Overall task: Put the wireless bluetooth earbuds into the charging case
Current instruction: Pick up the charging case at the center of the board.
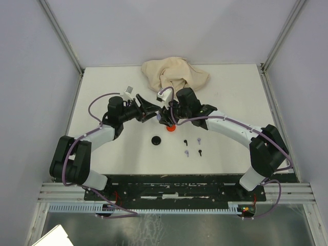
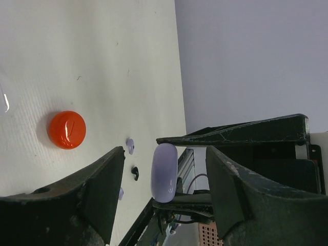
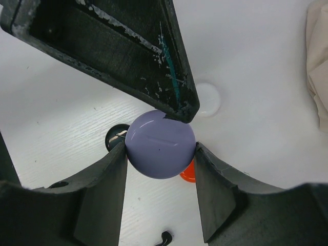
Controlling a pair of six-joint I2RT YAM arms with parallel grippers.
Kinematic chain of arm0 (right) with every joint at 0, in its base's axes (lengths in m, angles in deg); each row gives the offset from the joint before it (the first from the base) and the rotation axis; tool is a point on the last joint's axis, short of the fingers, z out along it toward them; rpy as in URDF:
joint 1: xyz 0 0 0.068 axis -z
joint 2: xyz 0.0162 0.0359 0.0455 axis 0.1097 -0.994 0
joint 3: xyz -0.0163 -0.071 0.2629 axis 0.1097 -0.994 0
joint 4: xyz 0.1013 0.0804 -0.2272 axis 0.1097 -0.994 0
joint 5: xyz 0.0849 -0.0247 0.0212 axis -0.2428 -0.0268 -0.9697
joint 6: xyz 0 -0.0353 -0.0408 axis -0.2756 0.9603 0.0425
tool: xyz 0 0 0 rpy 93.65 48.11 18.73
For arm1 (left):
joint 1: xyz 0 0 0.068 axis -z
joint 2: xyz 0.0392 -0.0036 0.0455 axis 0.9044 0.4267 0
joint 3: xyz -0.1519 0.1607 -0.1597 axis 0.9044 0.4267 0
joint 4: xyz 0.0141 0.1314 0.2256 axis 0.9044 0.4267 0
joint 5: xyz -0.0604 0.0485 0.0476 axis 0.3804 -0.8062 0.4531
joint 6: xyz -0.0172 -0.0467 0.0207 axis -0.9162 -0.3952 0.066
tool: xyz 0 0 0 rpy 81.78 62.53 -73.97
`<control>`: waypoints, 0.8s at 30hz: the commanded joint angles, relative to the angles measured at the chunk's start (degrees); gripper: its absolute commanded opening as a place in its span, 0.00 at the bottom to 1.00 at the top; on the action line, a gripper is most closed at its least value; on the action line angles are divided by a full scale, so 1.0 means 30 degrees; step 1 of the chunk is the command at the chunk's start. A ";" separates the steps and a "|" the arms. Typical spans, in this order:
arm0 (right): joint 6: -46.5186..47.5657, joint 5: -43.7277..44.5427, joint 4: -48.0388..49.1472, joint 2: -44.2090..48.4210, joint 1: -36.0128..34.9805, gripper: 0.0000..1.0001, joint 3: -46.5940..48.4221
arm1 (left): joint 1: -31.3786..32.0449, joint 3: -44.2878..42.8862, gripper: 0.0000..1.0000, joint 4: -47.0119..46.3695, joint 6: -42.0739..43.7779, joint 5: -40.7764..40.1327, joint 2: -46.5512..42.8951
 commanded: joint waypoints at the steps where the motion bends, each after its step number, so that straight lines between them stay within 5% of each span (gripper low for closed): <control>1: 0.0120 -0.0019 0.0560 0.0440 0.0221 0.29 0.0162 | 0.0306 0.0034 0.69 -0.1042 -0.0013 0.0639 -0.0195; 24: 0.0032 -0.0599 0.0589 0.0365 0.0289 0.28 0.0179 | 0.0829 0.0504 0.52 -0.1586 -0.0007 0.0428 0.0031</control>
